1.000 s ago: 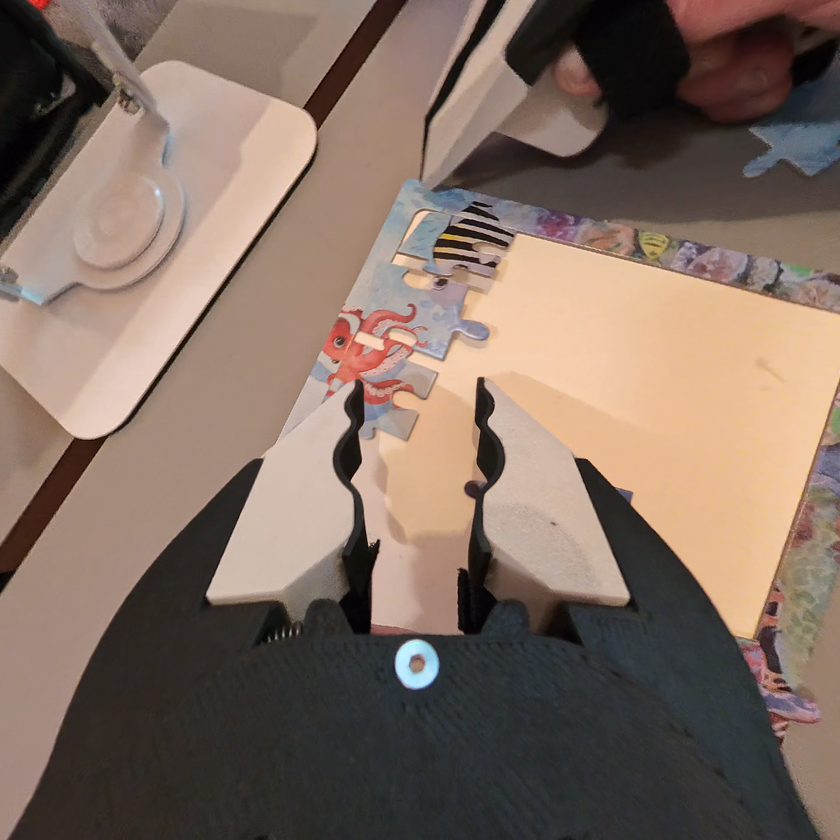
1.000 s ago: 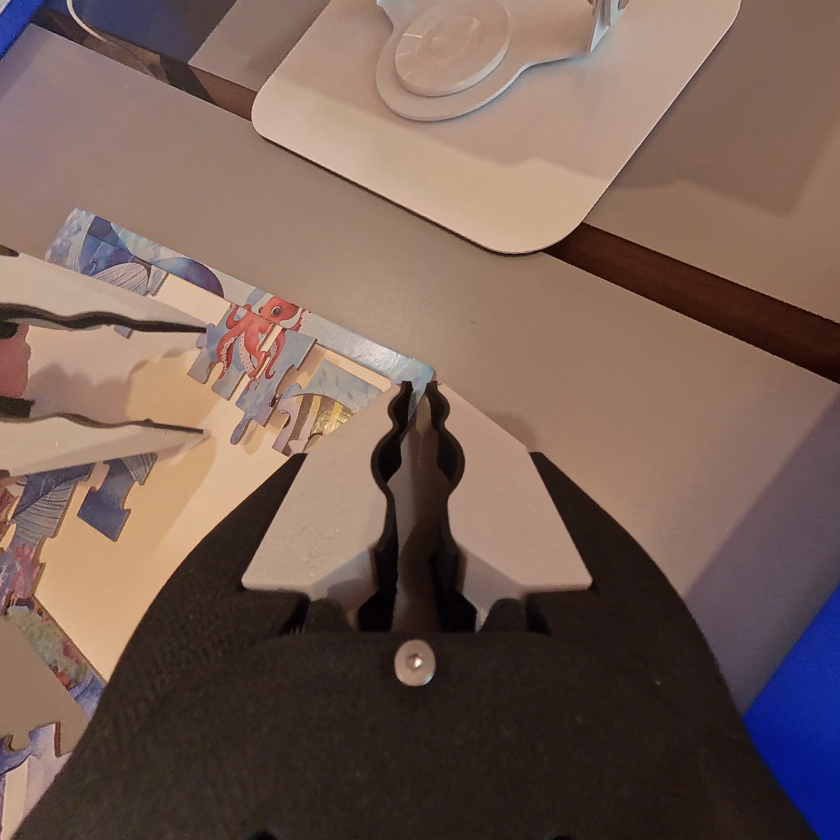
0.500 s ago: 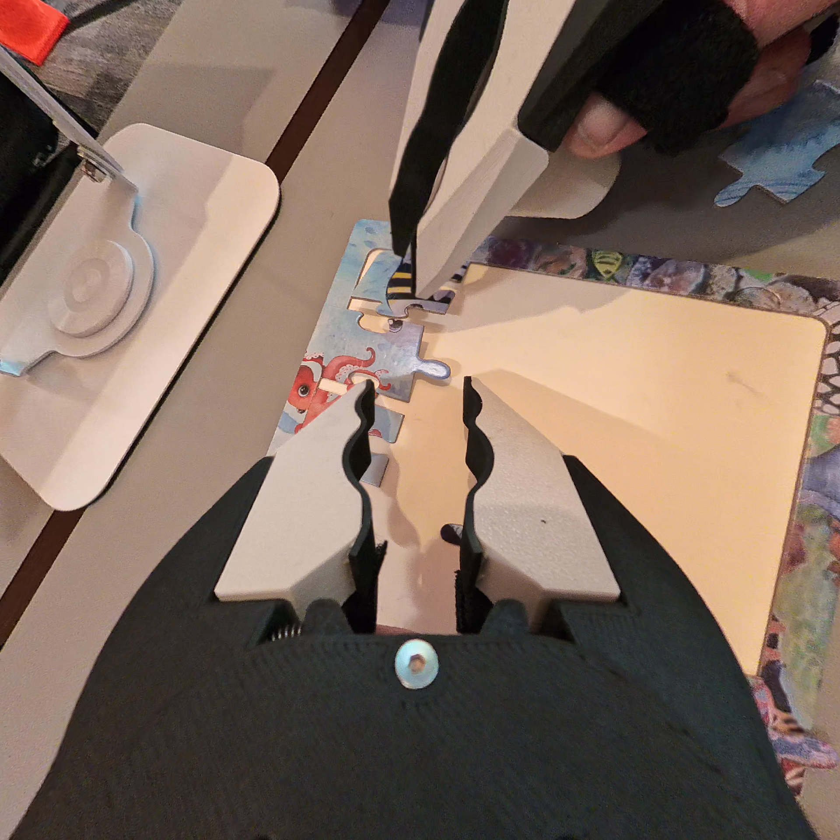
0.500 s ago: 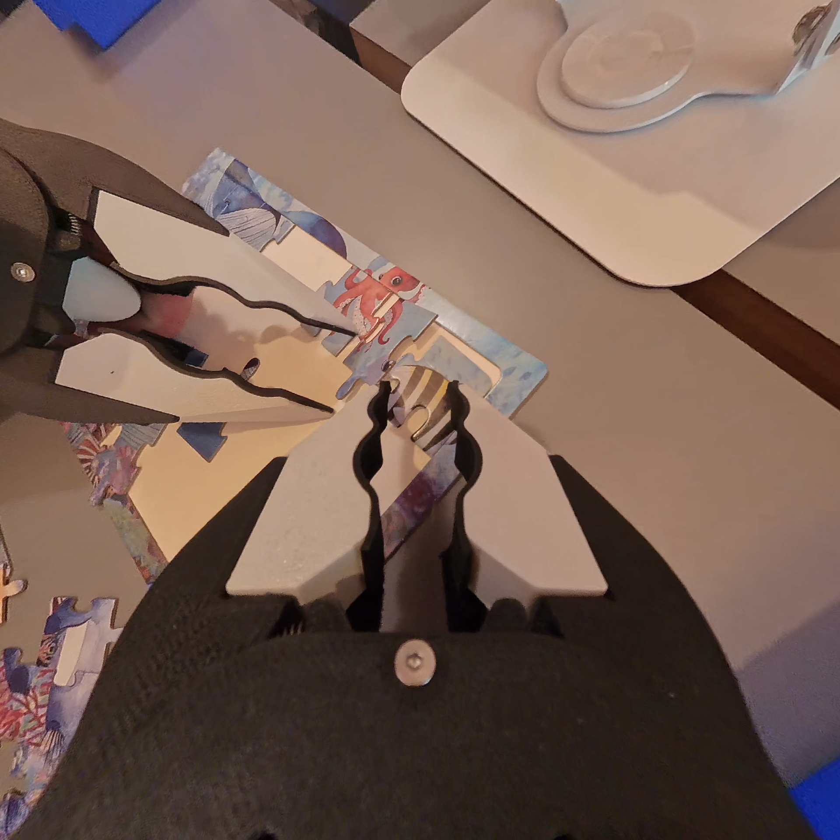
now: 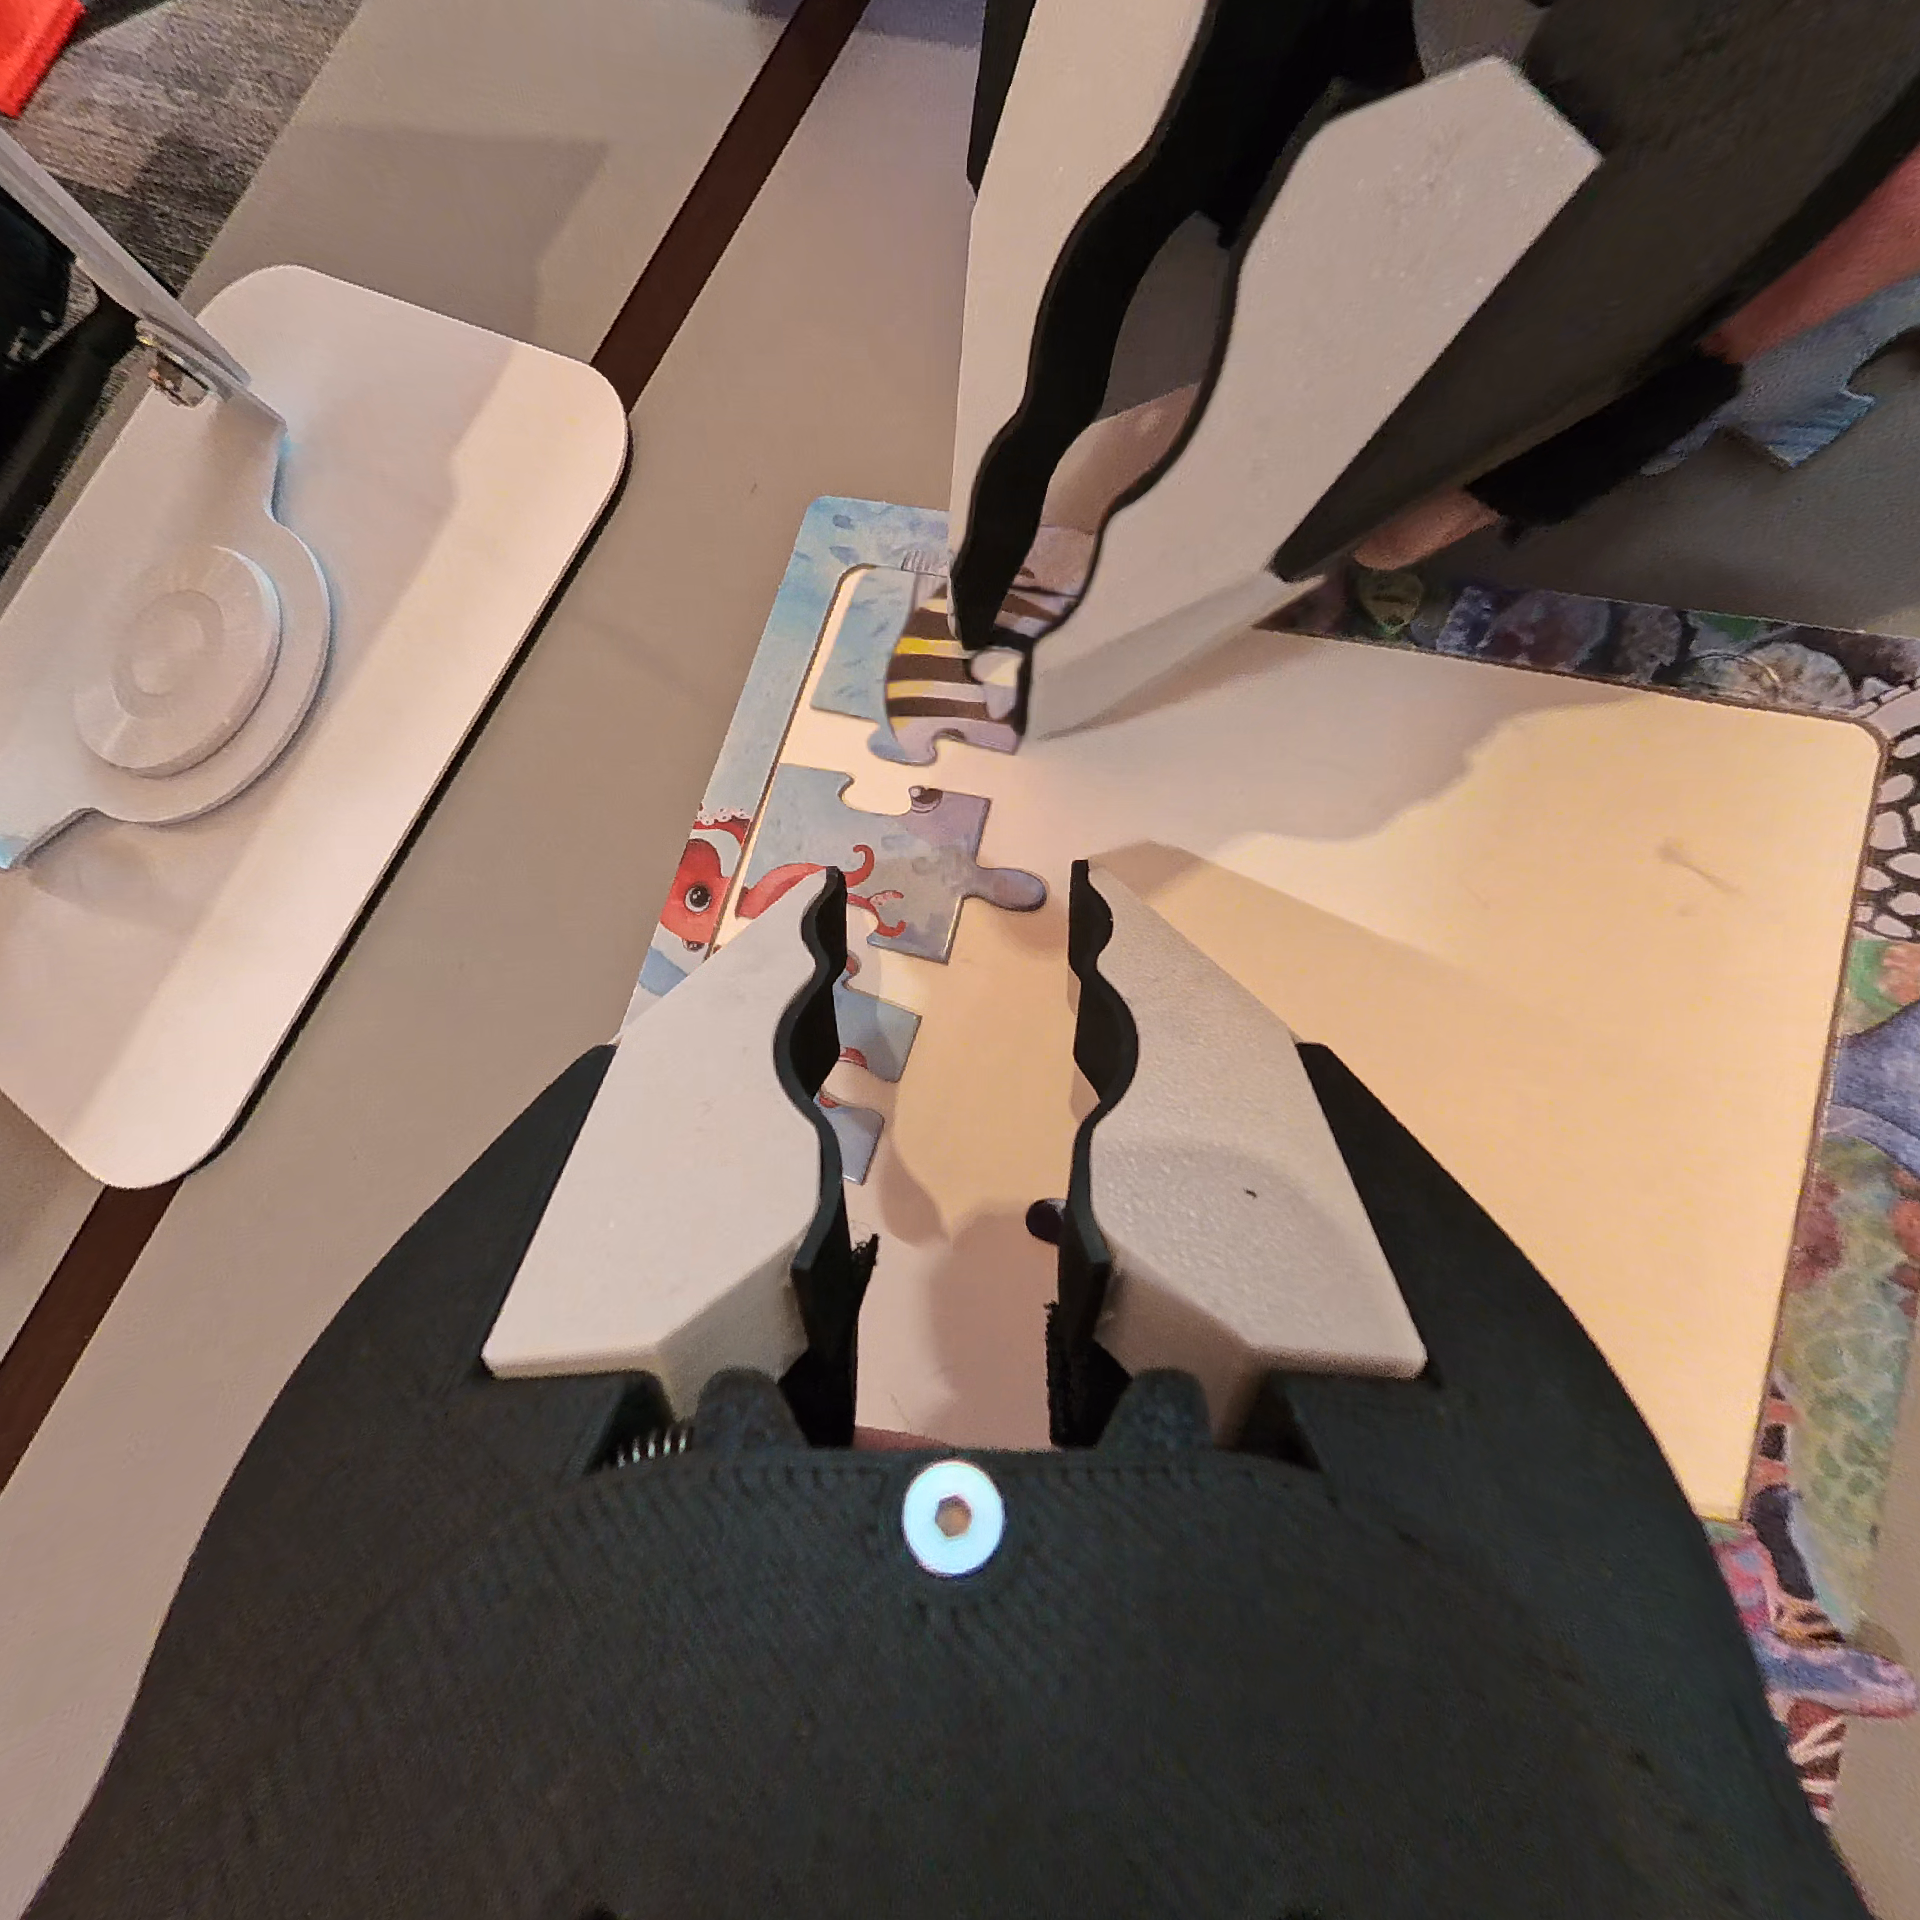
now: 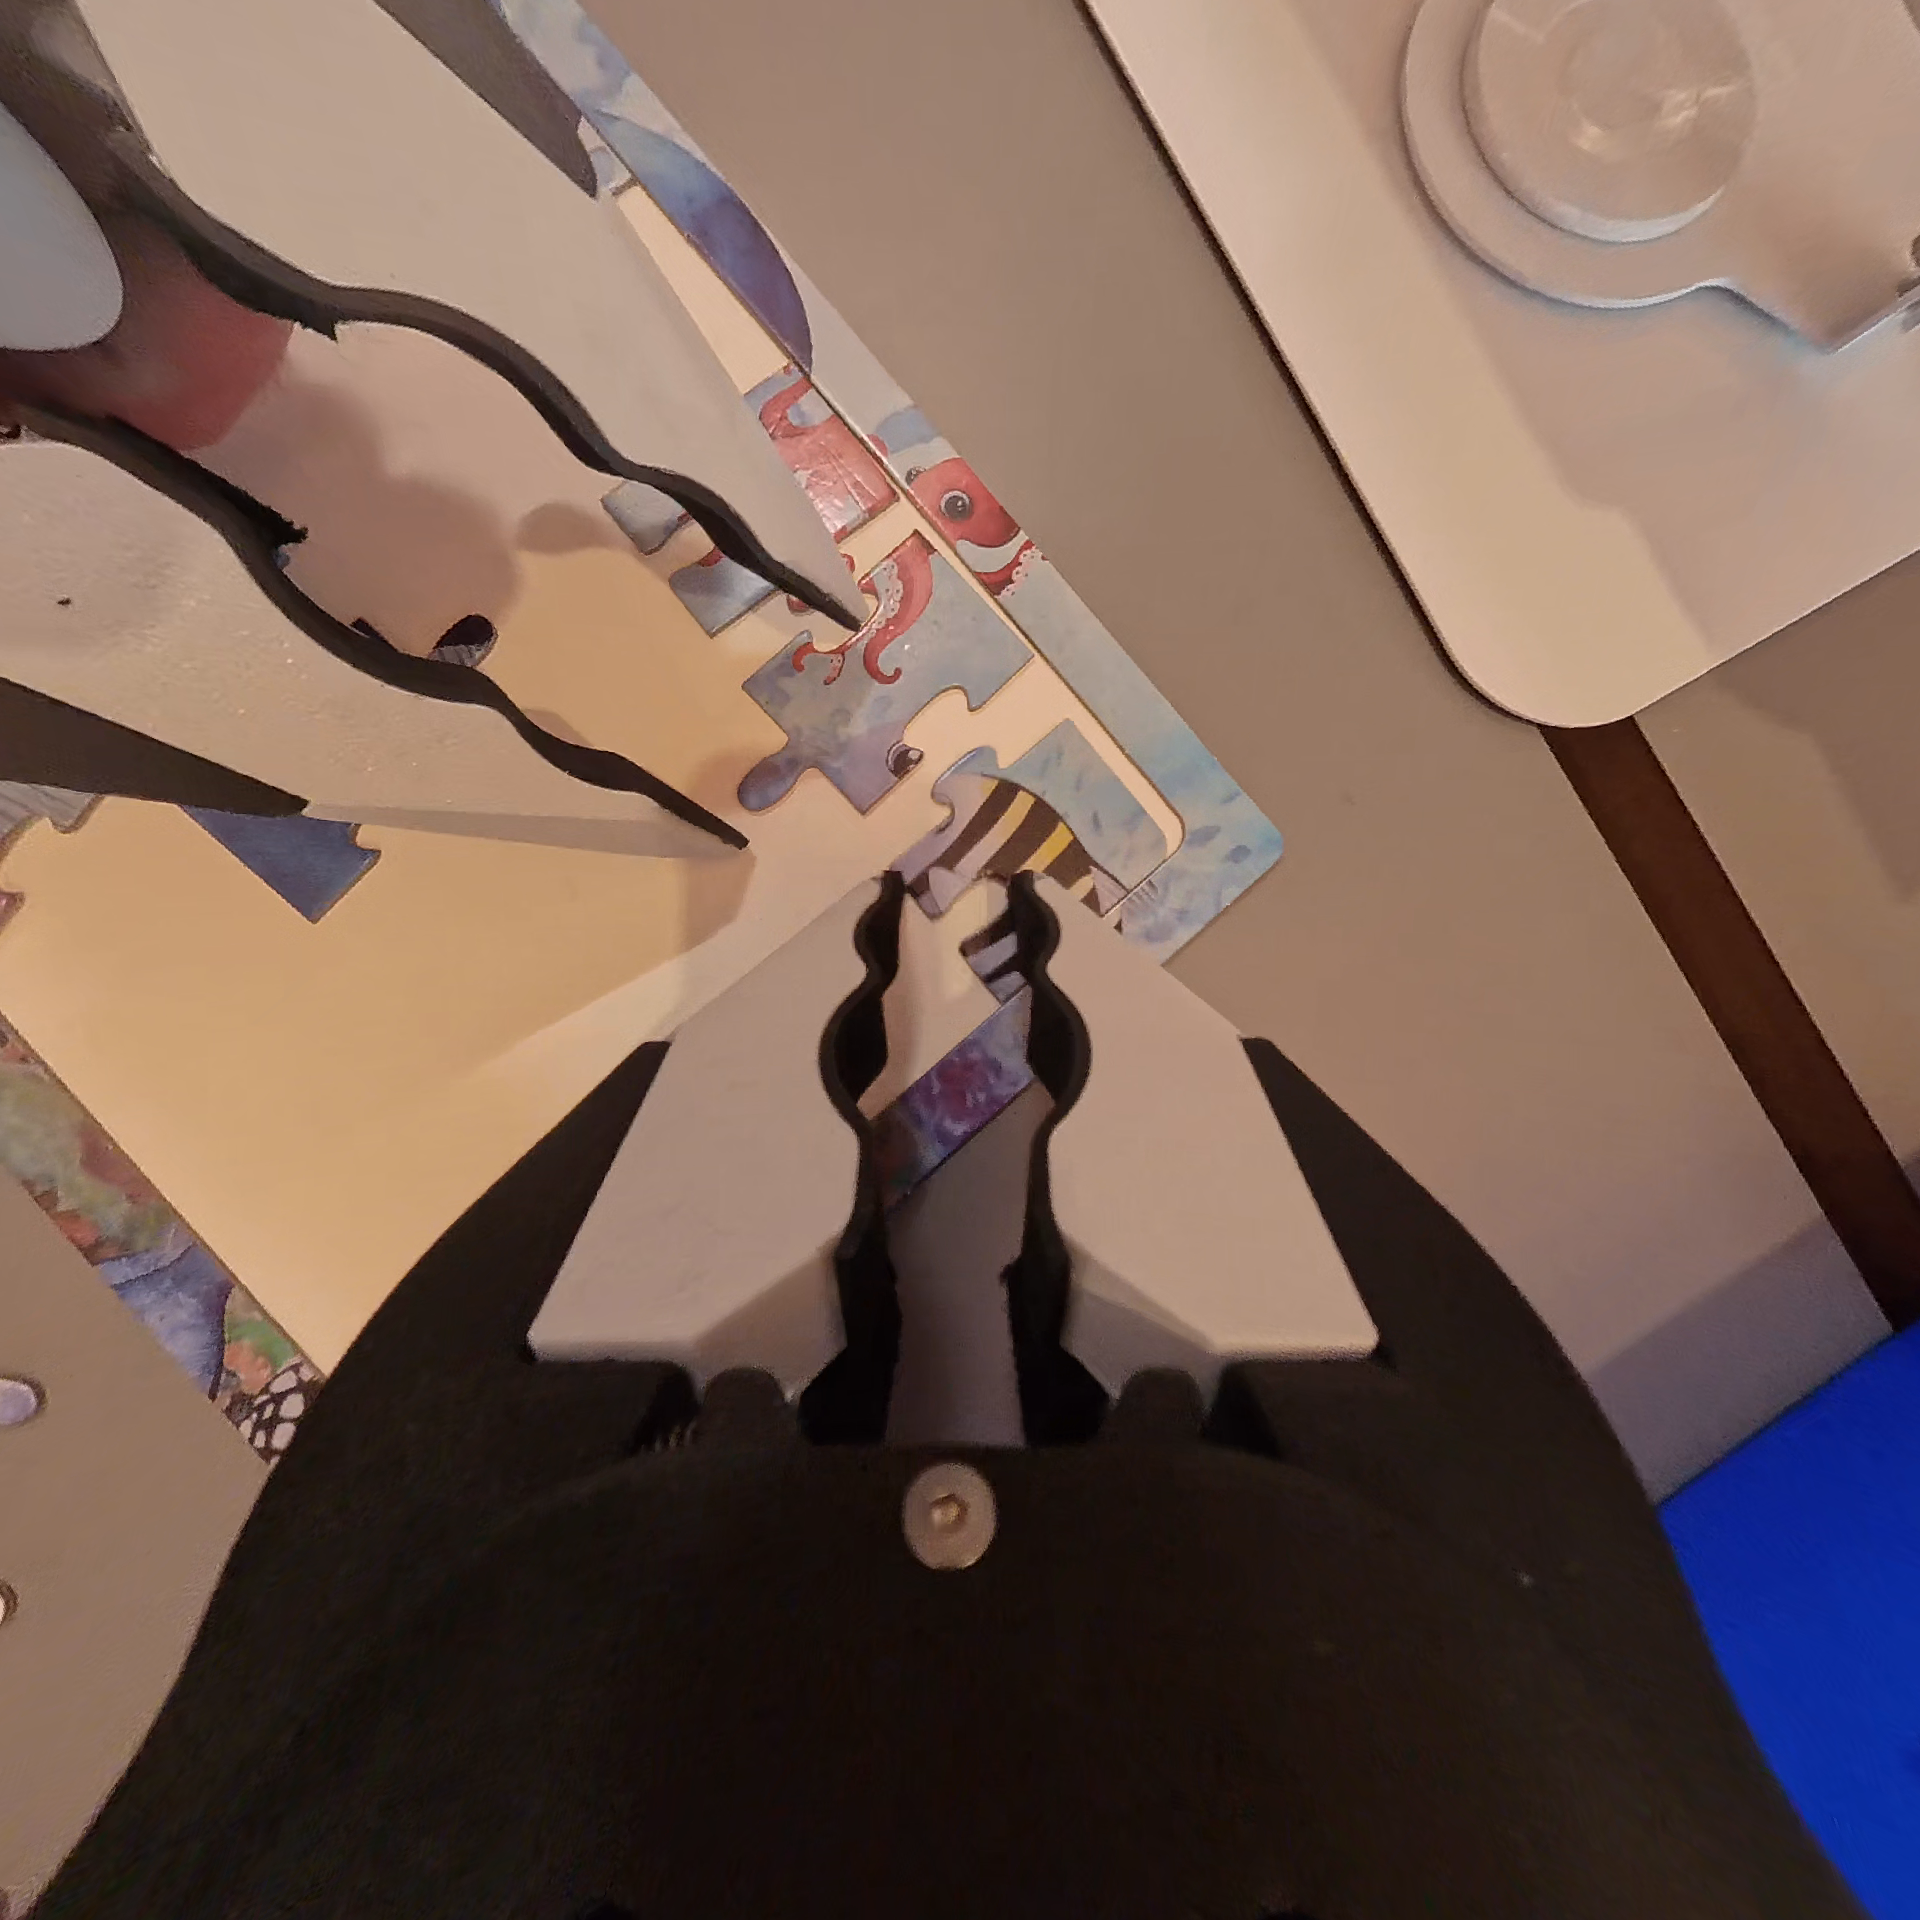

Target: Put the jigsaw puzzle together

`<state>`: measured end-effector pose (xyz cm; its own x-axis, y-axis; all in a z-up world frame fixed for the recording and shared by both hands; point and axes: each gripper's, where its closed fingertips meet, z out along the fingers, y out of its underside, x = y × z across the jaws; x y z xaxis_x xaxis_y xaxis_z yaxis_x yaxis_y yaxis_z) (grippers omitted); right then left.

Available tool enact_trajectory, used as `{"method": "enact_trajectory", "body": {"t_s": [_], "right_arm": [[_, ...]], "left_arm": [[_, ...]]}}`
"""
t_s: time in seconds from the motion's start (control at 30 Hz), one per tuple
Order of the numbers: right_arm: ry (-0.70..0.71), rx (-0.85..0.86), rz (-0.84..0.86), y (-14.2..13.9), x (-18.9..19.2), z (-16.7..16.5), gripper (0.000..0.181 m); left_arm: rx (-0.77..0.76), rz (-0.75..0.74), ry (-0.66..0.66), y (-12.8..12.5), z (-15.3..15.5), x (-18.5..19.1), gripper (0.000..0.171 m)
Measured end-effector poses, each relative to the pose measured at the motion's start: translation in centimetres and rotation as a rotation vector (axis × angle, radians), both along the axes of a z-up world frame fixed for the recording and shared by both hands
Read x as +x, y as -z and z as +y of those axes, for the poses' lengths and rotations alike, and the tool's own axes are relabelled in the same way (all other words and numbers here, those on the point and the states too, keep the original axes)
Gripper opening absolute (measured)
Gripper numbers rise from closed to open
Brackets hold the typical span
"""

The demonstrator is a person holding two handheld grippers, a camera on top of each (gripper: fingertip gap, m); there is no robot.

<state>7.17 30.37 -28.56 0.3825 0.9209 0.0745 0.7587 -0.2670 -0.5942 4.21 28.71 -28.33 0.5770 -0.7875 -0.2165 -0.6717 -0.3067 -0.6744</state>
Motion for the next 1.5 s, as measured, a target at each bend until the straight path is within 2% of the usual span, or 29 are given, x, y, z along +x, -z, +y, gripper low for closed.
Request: {"method": "enact_trajectory", "body": {"t_s": [0.17,0.4,0.53,0.6,0.7,0.77,0.83,0.87,0.93,1.03,1.5], "right_arm": [[0.022,-0.009,0.019,0.0,0.1,0.3,0.005],[0.056,-0.029,0.075,0.0,-0.3,0.6,0.000],[0.069,-0.035,0.104,-0.8,-0.3,0.7,0.019],[0.082,-0.061,0.114,-1.1,-0.3,0.6,0.037],[0.181,-0.024,0.053,-0.6,0.9,2.1,0.062],[0.240,-0.062,0.115,-0.8,0.9,2.5,0.061],[0.283,-0.126,0.163,-0.4,0.9,2.7,0.050],[0.301,-0.164,0.196,-0.1,0.9,2.7,0.055],[0.319,-0.208,0.271,-0.4,0.8,2.8,0.052],[0.310,-0.209,0.289,-0.4,1.1,2.9,0.044],[0.275,-0.185,0.269,-0.3,0.8,2.6,0.051]], "left_arm": [[-0.002,0.017,0.002,0.0,0.1,-0.2,0.044],[-0.016,0.018,0.002,0.0,0.1,-0.3,0.044],[-0.012,0.041,-0.010,-0.4,0.0,-1.6,0.048],[-0.041,0.030,-0.015,-0.3,-0.2,-2.1,0.048],[-0.085,-0.012,-0.009,0.2,-0.7,-1.8,0.044],[-0.090,-0.024,-0.010,0.2,-0.7,-1.6,0.044],[-0.097,-0.042,-0.012,0.2,-0.6,-1.4,0.045],[-0.104,-0.056,-0.010,0.3,-0.6,-1.2,0.044],[-0.112,-0.076,-0.013,0.3,-0.5,-1.1,0.045],[-0.115,-0.100,-0.016,0.3,-0.4,-0.8,0.045],[-0.138,-0.139,-0.020,0.4,0.0,0.6,0.042]]}}
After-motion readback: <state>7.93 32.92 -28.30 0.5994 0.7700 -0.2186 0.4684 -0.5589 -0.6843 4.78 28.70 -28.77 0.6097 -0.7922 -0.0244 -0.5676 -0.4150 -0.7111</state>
